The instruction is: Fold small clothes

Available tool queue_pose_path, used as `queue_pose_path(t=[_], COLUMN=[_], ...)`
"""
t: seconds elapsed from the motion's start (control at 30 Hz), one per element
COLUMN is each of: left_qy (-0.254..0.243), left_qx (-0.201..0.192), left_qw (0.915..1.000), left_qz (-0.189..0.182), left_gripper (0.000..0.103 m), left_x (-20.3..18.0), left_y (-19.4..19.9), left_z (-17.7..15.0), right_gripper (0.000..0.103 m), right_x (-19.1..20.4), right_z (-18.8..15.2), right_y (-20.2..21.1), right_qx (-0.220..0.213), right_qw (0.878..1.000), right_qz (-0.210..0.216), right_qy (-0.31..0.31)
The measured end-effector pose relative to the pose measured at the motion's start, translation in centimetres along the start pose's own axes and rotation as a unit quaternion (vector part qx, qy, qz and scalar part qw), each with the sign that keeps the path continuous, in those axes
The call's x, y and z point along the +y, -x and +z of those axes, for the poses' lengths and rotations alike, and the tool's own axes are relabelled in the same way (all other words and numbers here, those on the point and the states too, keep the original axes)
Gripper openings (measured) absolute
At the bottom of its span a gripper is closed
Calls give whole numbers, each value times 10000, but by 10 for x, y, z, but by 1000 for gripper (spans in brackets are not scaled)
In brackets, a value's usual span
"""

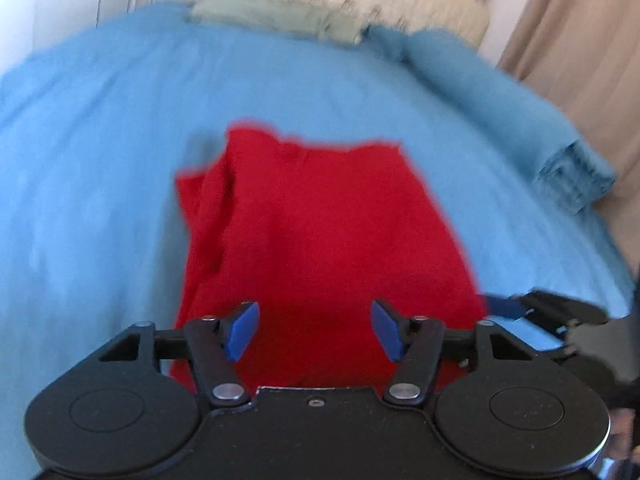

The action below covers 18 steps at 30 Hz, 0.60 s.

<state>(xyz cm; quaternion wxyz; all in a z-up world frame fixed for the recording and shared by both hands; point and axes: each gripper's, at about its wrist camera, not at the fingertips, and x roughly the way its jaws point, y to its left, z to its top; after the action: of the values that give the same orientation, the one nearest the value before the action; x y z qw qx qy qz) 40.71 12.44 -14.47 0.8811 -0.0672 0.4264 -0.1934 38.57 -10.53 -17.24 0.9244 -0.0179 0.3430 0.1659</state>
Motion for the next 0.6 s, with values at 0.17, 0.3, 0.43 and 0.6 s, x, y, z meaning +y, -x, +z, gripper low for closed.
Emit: queue_pose_path(t=[0.17,0.3,0.43,0.6], left_qy=[491,281,480,791], left_qx=[-26,-697,-321,495], left_qw=[9982,9971,9978,9954], left_qz=[-332,-92,316,212], left_gripper=[59,103,103,95], left_x=[17,23,53,77], left_y=[4,35,11,-35], left_z=[4,37,82,100], right_gripper=[83,90,101,101], right_x=[-16,-35,-57,-79], right_z=[-5,12,42,71], right_y=[-5,3,-5,-40], right_qx=[151,90,205,843], right_qw=[9990,9967,9941,9816], right_qz=[221,396,340,591], right_qy=[-359,-704,-1006,-1611])
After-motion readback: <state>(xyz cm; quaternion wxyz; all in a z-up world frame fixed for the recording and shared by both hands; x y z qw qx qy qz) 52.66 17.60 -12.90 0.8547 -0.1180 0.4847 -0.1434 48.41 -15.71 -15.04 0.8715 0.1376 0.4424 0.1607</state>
